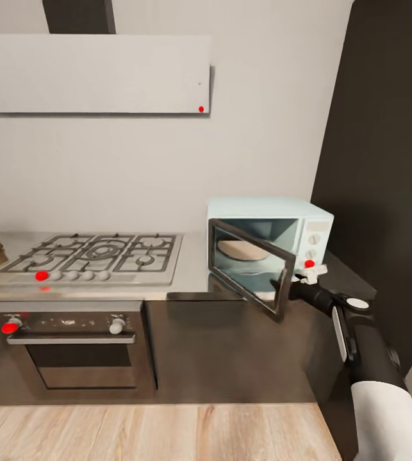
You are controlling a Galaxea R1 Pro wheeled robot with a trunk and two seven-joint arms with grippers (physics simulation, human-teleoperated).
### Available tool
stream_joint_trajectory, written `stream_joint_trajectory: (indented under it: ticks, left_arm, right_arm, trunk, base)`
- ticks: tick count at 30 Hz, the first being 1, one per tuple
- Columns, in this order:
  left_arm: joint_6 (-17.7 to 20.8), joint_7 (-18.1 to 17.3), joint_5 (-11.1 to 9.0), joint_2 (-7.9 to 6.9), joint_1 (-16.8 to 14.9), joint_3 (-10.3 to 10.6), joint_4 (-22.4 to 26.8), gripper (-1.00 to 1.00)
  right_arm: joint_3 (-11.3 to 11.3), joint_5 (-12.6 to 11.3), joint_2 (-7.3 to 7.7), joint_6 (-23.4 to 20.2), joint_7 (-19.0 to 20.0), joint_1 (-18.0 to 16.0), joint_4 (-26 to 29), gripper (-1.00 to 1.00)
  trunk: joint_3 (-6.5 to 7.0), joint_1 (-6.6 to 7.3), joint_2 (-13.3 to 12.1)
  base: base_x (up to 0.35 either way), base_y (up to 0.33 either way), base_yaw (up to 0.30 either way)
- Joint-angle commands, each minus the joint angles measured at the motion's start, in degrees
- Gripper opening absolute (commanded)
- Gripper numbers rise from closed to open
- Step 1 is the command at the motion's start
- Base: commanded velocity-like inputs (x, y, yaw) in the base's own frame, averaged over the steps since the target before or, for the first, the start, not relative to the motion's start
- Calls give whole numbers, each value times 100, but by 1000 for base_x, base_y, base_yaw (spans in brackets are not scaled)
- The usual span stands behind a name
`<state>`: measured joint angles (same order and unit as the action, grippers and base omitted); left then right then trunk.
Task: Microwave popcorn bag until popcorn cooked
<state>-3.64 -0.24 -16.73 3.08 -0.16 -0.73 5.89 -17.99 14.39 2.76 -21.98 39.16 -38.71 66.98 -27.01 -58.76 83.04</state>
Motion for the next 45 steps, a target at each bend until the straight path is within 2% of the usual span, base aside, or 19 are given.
stream_joint_trajectory:
  ticks: [1, 18, 34, 36, 38, 39, 40, 43, 45]
  left_arm:
    - [-14, -2, -24, 2, -2, -5, -1, 100]
    - [-14, 13, -22, 1, -2, 3, -3, 100]
    - [-13, -2, 0, 0, -2, 12, -9, 100]
    - [-14, -2, 2, 0, -2, 15, -9, 100]
    - [-14, -2, 3, 0, -2, 17, -9, 100]
    - [-19, -2, -8, 0, -2, 8, -9, 100]
    - [-22, -2, -20, 0, -2, 1, -9, 100]
    - [-22, 3, -45, 0, -2, -13, -9, 100]
    - [-23, 8, -54, 0, -2, -19, -9, 100]
  right_arm:
    - [-13, 37, -3, -26, 48, -5, 8, 100]
    - [-20, 37, -3, -34, 38, -5, 8, 100]
    - [-35, 18, 22, -34, 28, -5, -48, 100]
    - [-137, 13, 141, -34, -9, -5, -97, 100]
    - [-612, 20, 452, -28, -45, -5, -178, 100]
    - [-966, 249, 838, -71, -55, -5, -429, 100]
    - [-1219, 817, 1104, -177, -53, -5, -1269, 100]
    - [-1403, 1489, 1355, -161, -54, 2, -2515, 100]
    - [-1430, 1659, 1536, -150, -119, 136, -3210, 100]
  trunk:
    - [-6, 3, 4]
    - [-6, 3, 4]
    - [-6, 3, 4]
    - [-6, 3, 4]
    - [-6, 3, 4]
    - [-6, 3, 4]
    - [-6, 3, 4]
    - [-6, 3, 4]
    - [-6, 3, 4]
  base:
    - [-248, 231, 0]
    - [-236, 239, 0]
    - [-14, 300, 0]
    - [0, 54, 0]
    - [0, 16, 0]
    - [0, 2, 0]
    - [0, 0, 0]
    - [0, 0, 0]
    - [0, 0, 0]
